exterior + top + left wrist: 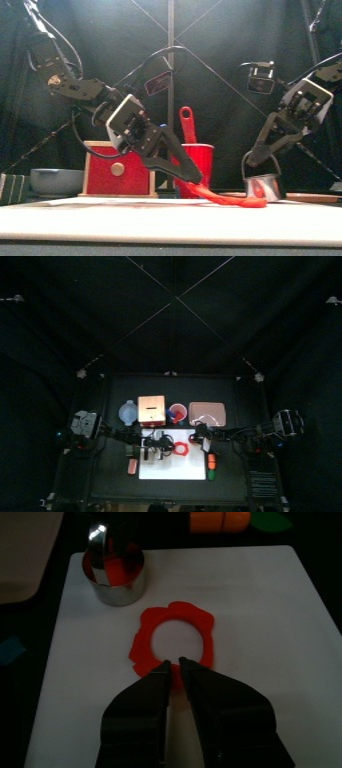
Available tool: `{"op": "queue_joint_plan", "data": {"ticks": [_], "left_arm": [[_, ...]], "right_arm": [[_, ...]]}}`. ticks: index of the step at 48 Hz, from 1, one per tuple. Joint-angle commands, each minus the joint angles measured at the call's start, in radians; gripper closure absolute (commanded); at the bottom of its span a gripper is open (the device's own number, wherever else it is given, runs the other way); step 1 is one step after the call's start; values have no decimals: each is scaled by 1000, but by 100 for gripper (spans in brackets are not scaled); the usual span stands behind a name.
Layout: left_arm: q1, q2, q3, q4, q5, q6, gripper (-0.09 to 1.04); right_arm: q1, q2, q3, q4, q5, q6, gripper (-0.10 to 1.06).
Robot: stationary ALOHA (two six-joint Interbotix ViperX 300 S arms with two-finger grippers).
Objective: Get the cutter from the drawer then cut the dough then place the extra dough in the bowl
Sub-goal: Place the extra dough in the bowl
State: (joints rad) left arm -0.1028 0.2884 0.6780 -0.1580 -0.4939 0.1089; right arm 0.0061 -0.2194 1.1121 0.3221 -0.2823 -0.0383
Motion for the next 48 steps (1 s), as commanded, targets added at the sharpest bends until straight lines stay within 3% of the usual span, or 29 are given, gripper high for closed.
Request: {"op": "queue_joint_plan", "data": {"ticks": [1,39,48], "left_arm": [[0,-40,-6,8,-5,2,28],[5,-164,44,87,-28,3,27],[41,-101,2,86,41,0,21]], "right_arm": [[2,-15,-21,0,-3,2,20],[8,-5,-21,8,5,3,20],[9,9,-23,8,5,3,20]]}}
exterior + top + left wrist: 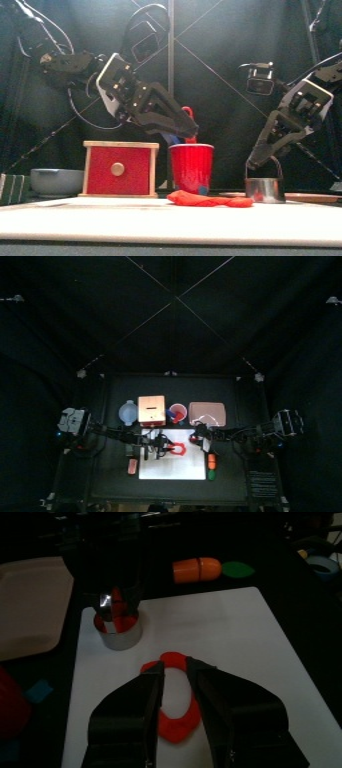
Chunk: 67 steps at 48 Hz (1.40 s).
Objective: Get the cutter from the drawer then cut the dough then place the extra dough in the bowl
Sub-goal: Place the extra dough in the bowl
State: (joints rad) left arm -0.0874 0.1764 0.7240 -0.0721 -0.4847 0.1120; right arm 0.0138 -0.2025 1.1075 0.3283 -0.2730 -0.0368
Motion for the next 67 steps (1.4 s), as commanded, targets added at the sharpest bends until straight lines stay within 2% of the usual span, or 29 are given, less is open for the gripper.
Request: {"op": "queue_joint_plan", "data": {"ticks": [1,6,10,19,42,46,62,67], "left_arm": [[32,15,-55,0,57,-3,19],[48,35,-120,2,210,-3,4],[57,54,-164,2,310,-5,-2],[66,100,-239,20,454,-2,-2],[78,150,-284,20,543,-5,0],[78,152,-281,21,543,-5,4],[63,161,-276,17,545,-9,36],[63,149,-275,11,535,-9,39]], "right_arm": [[0,-6,-18,3,-3,2,20],[3,-6,-18,2,-5,2,20],[3,-6,-18,3,-5,2,20],[9,-3,-18,3,-3,2,20],[14,5,-18,11,-3,2,20],[14,5,-20,11,-3,2,20],[14,5,-23,11,-3,2,20],[12,5,-23,11,-3,2,20]]}}
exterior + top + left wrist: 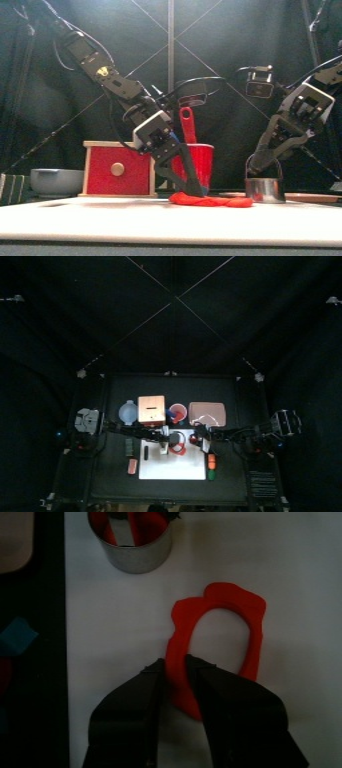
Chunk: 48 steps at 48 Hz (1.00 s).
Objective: Get the cutter from the drawer then cut the dough then place the extra dough in the bowl
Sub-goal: Place the extra dough in the bowl
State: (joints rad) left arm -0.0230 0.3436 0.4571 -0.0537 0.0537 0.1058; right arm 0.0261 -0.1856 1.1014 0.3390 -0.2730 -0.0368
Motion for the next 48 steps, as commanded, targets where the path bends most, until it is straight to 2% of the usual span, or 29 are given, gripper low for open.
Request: {"op": "queue_joint_plan", "data": {"ticks": [1,8,14,22,34,42,48], "left_arm": [[-2,-26,-8,-9,-3,-3,39],[-2,-141,35,-6,0,-2,38],[8,-285,135,-5,-6,0,38],[35,-520,325,-3,-71,0,38],[83,-992,632,-3,-235,2,38],[160,-1212,765,-3,-278,3,38],[296,-1279,816,15,-259,6,38]], "right_arm": [[0,-12,-17,0,-3,2,20],[0,-12,-17,0,-5,2,20],[2,-12,-17,0,0,2,20],[0,-12,-18,0,8,2,20],[-8,-9,-29,-3,9,0,20],[-9,-9,-37,-2,26,0,20],[-9,-9,-49,0,48,0,20]]}}
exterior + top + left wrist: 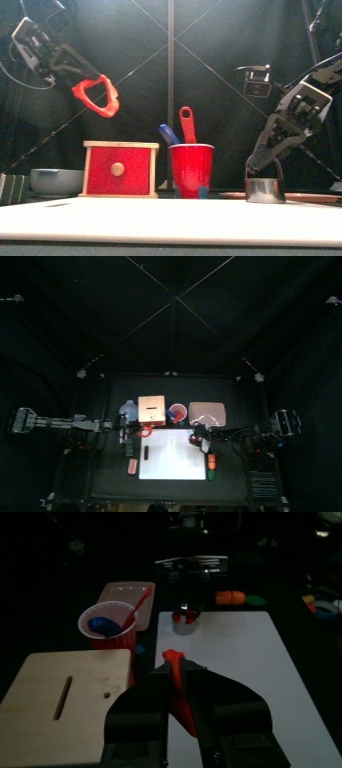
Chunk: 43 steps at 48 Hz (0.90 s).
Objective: Get the cutter from the drawer then cut the dough then place the extra dough in the bowl
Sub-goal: Place the extra dough in the bowl
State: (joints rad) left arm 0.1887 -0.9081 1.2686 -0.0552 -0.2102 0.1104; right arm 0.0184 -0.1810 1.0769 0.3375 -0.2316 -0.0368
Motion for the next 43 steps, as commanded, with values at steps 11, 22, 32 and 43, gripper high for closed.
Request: {"op": "queue_joint_plan", "data": {"ticks": [11,22,32,43], "left_arm": [[357,-28,60,34,37,2,38],[385,-20,100,12,81,-6,28],[383,26,98,-6,78,-5,12],[351,29,81,-6,64,-3,10]], "right_arm": [[-2,-14,-29,3,17,2,20],[-2,-11,-32,-3,17,0,20],[-2,-3,-38,-6,17,0,20],[-2,2,-49,-21,18,0,20]]}}
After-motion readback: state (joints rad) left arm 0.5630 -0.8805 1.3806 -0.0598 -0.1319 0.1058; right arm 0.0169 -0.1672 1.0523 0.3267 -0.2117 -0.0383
